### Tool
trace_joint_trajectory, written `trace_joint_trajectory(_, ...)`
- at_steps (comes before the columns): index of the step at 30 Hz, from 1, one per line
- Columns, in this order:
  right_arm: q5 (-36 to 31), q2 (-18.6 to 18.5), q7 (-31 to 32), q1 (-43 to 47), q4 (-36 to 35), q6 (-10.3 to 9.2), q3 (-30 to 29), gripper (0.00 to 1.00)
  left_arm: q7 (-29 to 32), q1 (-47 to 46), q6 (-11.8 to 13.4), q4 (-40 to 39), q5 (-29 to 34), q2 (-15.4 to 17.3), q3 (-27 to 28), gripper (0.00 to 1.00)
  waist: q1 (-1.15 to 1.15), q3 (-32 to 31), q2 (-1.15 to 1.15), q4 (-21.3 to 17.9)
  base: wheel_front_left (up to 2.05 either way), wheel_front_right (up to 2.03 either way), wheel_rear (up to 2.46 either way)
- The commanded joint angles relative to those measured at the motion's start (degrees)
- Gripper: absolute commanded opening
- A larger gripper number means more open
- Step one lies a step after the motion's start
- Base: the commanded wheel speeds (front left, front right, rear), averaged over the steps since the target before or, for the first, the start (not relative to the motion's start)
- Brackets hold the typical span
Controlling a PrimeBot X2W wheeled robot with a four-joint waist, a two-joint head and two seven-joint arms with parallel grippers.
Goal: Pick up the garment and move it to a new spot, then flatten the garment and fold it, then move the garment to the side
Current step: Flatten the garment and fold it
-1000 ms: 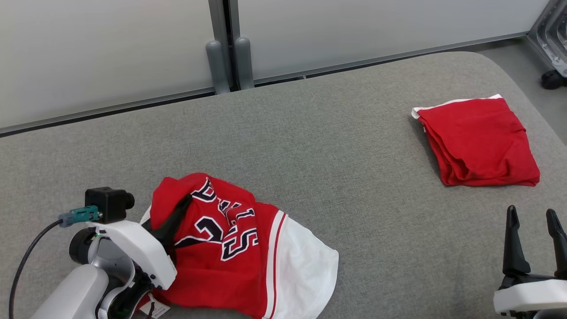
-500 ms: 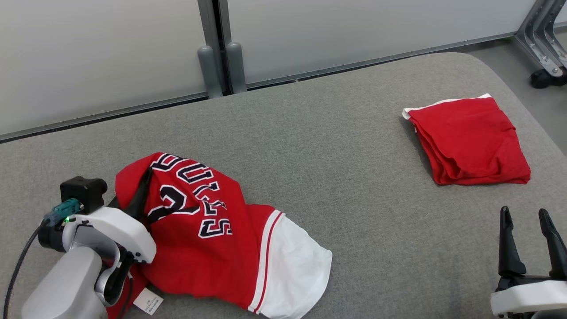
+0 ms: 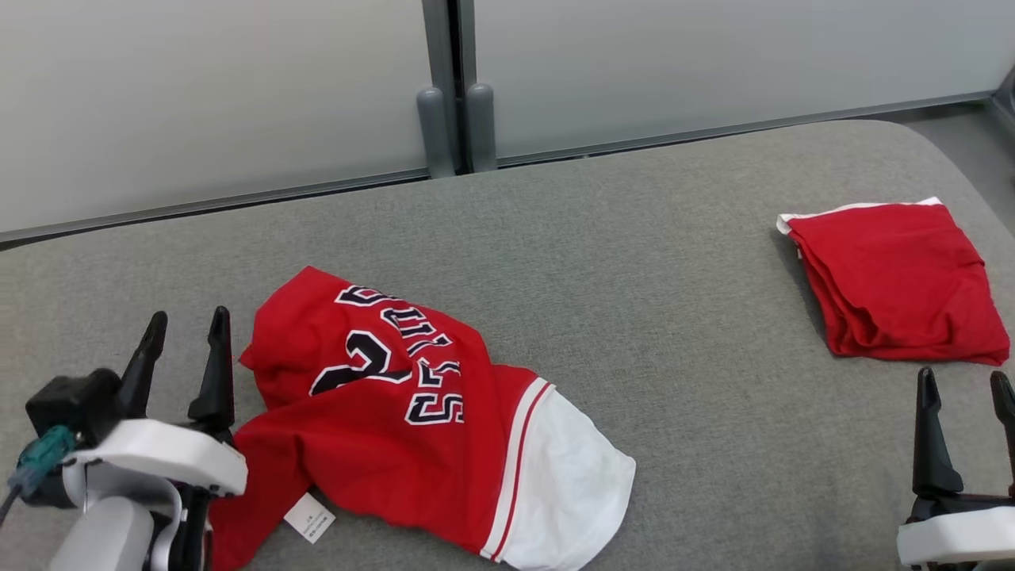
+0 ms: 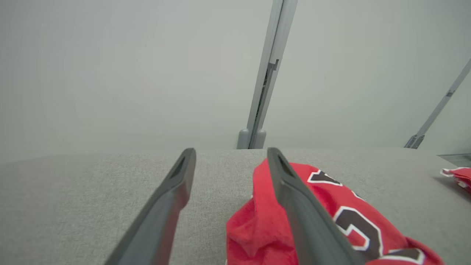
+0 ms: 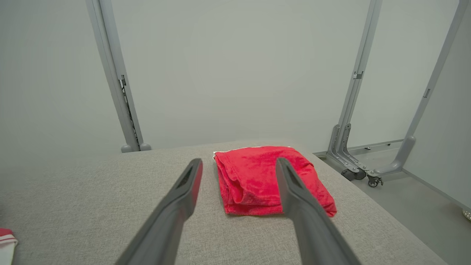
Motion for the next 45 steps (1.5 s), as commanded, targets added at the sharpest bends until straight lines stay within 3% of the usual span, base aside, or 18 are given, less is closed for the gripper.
trace_joint_trajectory(1,-0.61,-0.34,-0.29,0.57,-0.55,-0.02,-0.19,1.0,-0.07,3.62,0.74,-2.45,1.47,-1.17,1.68,1.0,0.0,-0.72,0.0,1.56,0.0,0.0,0.0)
trace_joint_trajectory(4,-1.63,-0.35,-0.29,0.69,-1.8,-0.02,-0.87,1.0,-0.12,10.51,2.37,-10.85,6.47,-3.96,6.82,1.0,0.0,-1.7,0.0,3.54,0.0,0.0,0.0)
trace_joint_trajectory(7,-2.11,-0.34,-0.29,1.3,-2.45,-0.02,-1.14,1.0,-0.1,18.23,2.59,-16.36,10.59,-8.91,10.66,1.0,0.0,-3.33,0.0,5.59,0.0,0.0,0.0)
trace_joint_trajectory(12,-2.05,-0.33,-0.29,2.05,-2.16,-0.02,0.27,1.0,-0.11,26.86,-0.46,-19.18,15.95,-14.15,15.65,1.0,0.0,-5.34,0.0,8.4,0.0,0.0,0.0)
trace_joint_trajectory(17,-1.76,-0.32,-0.3,3.54,-0.32,-0.02,3.06,1.0,-0.1,31.12,-3.29,-20.2,20.36,-16.76,21.36,1.0,0.0,-6.98,0.0,11.1,0.0,0.0,0.0)
trace_joint_trajectory(22,-0.23,-0.35,-0.29,4.67,1.09,-0.02,4.21,1.0,-0.1,32.72,-5.26,-20.67,23.13,-18.25,25.42,1.0,0.0,-8.03,0.0,13.36,0.0,0.0,0.0)
trace_joint_trajectory(29,0.21,-0.35,-0.29,5.14,1.23,-0.02,4.52,1.0,-0.11,31.52,-7.83,-19.83,24.88,-18.8,25.31,1.0,0.0,-8.16,0.0,14.55,0.0,0.0,0.0)
trace_joint_trajectory(41,0.2,-0.35,-0.29,4.87,1.9,-0.02,5.3,1.0,-0.11,30.9,-8.85,-18.69,24.58,-18.93,25.59,1.0,0.0,-7.73,0.0,13.5,0.0,0.0,0.0)
trace_joint_trajectory(45,3.79,-0.3,-0.29,3.44,3.68,-0.02,8.44,1.0,-0.11,30.56,-8.94,-17.77,24.72,-18.96,23.27,1.0,0.0,-7.37,0.0,13.14,0.0,0.0,0.0)
